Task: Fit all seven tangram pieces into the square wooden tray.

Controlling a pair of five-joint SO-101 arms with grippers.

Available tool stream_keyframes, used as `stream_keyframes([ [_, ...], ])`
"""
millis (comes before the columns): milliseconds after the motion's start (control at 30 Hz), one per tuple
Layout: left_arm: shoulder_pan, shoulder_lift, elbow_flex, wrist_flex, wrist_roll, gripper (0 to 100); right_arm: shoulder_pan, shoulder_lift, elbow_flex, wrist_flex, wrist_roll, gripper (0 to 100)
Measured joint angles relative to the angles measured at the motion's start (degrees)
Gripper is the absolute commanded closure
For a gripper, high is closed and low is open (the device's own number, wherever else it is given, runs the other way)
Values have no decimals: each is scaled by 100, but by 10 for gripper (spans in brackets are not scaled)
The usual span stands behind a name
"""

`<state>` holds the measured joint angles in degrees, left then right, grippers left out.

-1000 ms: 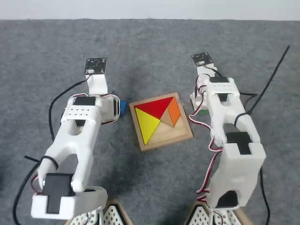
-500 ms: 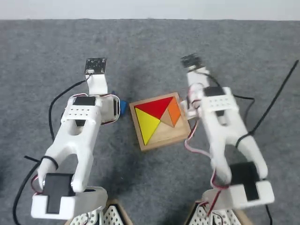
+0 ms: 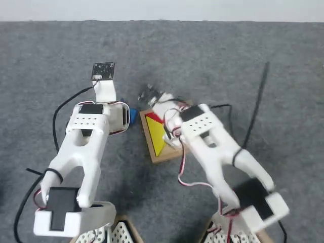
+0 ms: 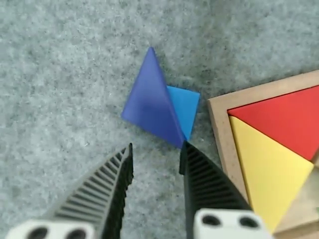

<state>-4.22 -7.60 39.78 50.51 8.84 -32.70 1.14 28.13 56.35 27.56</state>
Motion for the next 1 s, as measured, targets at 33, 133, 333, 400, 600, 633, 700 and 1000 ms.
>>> stream_keyframes([
  [33, 0, 0, 0, 0, 0, 845, -18, 193, -9, 0, 44, 926],
  [133, 0, 0, 0, 0, 0, 845, -18, 501, -97, -26, 97, 924],
  [333, 0, 0, 0, 0, 0, 845, -35, 554, -149, -158, 114, 771],
  [400, -18, 0, 0, 0, -9, 845, -53, 554, -149, -158, 167, 697],
  [600, -18, 0, 0, 0, 9, 845, -53, 563, -141, -176, 343, 598],
  [633, -18, 0, 0, 0, 9, 845, -53, 563, -141, -202, 334, 596],
  [700, -18, 0, 0, 0, 9, 845, -53, 519, -141, -316, 264, 596],
  [1000, -18, 0, 0, 0, 9, 845, -44, -598, 492, -624, 158, 597],
])
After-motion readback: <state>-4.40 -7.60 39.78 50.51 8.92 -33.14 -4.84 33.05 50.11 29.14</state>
